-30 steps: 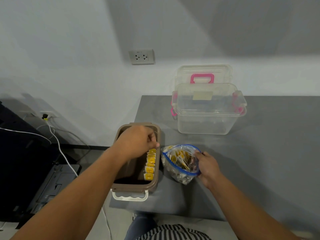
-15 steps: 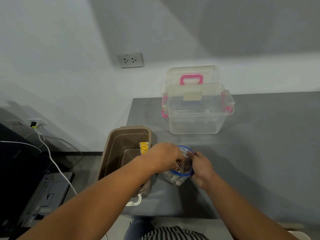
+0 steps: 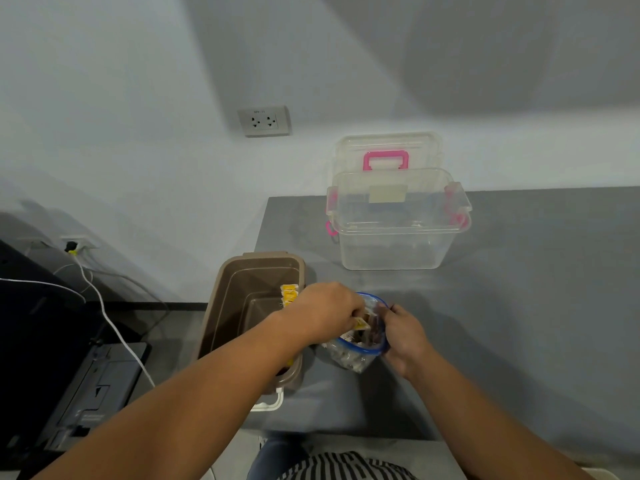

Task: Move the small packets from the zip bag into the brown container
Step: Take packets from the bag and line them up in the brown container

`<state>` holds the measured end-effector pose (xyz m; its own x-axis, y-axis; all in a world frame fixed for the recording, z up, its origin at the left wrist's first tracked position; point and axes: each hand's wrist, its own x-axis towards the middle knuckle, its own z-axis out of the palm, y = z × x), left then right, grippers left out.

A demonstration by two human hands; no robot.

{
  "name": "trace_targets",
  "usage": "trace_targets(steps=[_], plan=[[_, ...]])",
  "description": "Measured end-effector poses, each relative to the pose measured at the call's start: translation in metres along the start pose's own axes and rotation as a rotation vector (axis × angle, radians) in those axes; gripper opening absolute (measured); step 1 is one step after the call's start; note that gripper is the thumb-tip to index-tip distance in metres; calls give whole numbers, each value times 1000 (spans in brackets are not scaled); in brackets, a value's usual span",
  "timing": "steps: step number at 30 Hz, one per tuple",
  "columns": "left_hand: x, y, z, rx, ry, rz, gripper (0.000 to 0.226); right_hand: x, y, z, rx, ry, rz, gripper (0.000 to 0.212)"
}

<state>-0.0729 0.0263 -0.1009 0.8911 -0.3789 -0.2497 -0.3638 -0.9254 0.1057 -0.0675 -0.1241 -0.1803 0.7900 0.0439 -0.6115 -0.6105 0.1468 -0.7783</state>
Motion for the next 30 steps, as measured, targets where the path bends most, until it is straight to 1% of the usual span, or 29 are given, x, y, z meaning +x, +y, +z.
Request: trace_targets(steps=[3,6,10,13,18,20,22,25,30], plan=[[0,-2,1,-75,-12,-13,25,-2,-2,1,-13,5,9,21],[-1,-6,0,-114,19,-50,27,-4,-5,1,-13,10,17,21],[-14,-16,-12,-244,149,-78,19,-4,-6,3,-2,17,32,19],[-30,-28,-25,-378,249,-108,16,-3,-7,5,8,31,49,25],[-61,-52,-47,-527,414,-257,9,-1,-6,9,39,60,35,19],[-75,-64,-52,-571,442,-305,8,-1,-6,12,51,73,20,19],[-87,-76,-53,-517,416,-314,10,0,-6,14,57,87,11,18],[-101,-92,-48,-335,315,-305,8,1,-6,17,62,89,12,20],[-108,-97,-28,-255,51,-280,3,0,-4,19,77,87,22,21]])
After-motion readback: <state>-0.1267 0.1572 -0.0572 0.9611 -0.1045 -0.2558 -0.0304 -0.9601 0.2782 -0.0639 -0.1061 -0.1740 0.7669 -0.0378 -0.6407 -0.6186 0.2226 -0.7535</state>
